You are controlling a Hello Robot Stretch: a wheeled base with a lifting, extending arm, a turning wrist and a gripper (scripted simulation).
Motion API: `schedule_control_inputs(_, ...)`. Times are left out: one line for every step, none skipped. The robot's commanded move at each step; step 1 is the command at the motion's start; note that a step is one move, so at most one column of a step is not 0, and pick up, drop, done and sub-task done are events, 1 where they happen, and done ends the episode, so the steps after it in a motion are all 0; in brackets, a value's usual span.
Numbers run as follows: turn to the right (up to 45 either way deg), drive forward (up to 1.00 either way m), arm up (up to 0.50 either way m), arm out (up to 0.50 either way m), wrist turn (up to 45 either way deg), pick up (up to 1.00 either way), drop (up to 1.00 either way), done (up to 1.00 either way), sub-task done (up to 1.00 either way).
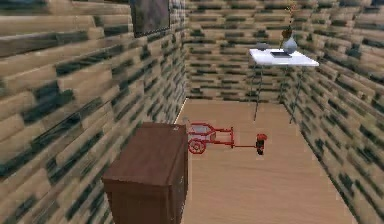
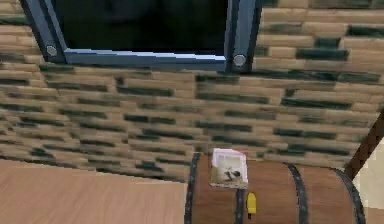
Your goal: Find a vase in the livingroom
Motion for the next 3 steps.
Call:
schedule_control_inputs(9.0,0.00,0.00,0.00,0.0,0.00,0.00,0.00,0.00)
schedule_control_inputs(0.0,0.15,0.00,0.00,0.0,0.00,0.00,0.00,0.00)
schedule_control_inputs(24.0,0.00,0.00,0.00,0.0,0.00,0.00,0.00,0.00)
